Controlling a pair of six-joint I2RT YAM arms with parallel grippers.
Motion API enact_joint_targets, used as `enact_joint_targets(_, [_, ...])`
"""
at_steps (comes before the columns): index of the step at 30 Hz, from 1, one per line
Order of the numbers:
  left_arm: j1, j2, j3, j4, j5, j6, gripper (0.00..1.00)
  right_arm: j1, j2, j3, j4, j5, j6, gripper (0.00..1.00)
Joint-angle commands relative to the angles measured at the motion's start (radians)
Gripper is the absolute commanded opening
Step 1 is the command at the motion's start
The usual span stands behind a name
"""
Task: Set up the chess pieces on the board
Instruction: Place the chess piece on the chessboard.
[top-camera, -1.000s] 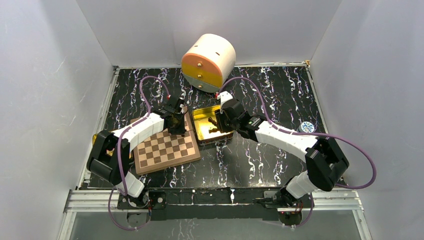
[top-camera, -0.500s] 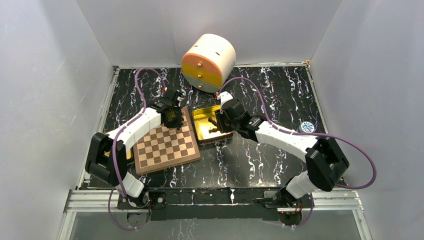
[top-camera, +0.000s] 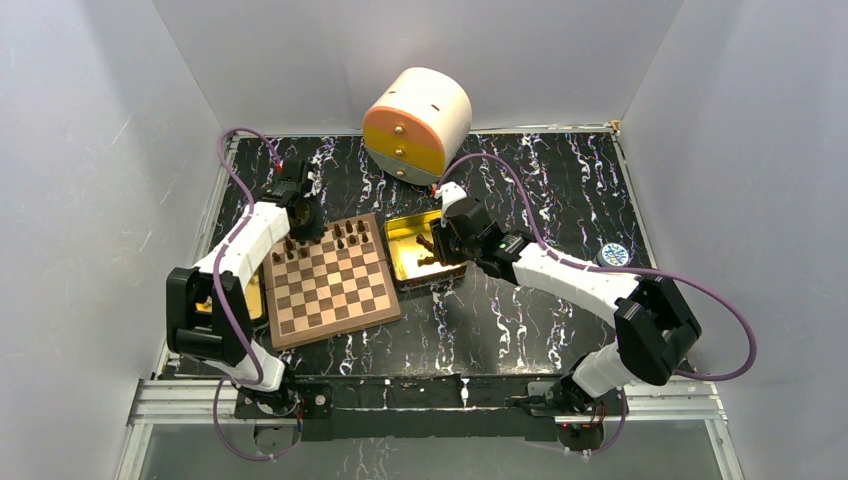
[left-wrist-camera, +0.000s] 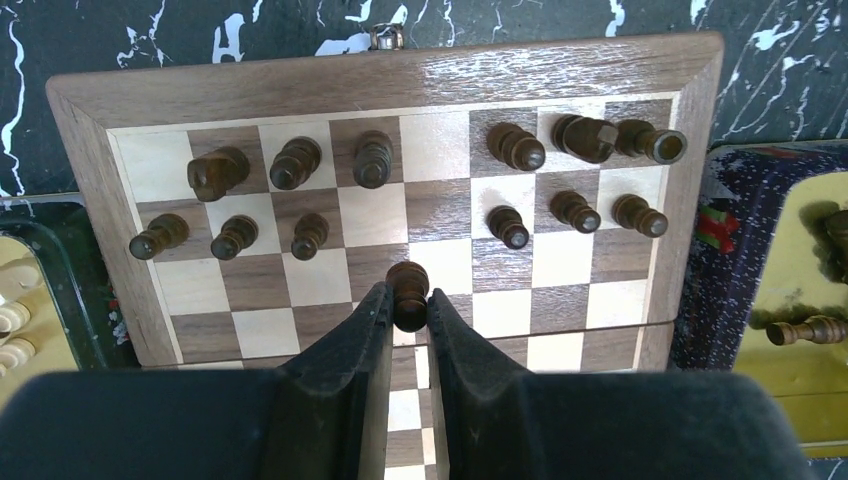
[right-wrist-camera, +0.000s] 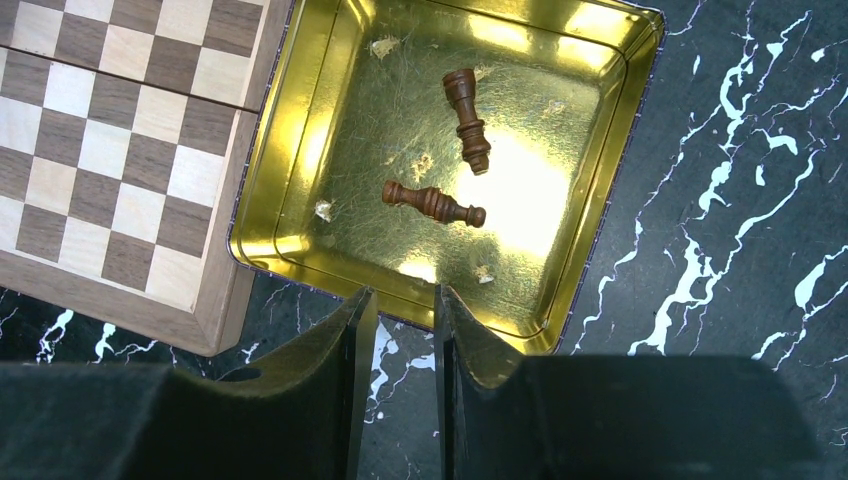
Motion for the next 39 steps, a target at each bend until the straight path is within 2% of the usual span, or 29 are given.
enact_joint_targets(1, [0.023,0.035,0.029,0.008,-0.012,0.023,0.12,-0.004,-0.042,-0.012,0.035,-0.001,0.011,0.36])
enact_joint_targets(39, [0.052,0.098,-0.078,0.115,0.0,0.037,0.15,-0.004,-0.023,-0.001,0.03,0.004,0.01,0.36])
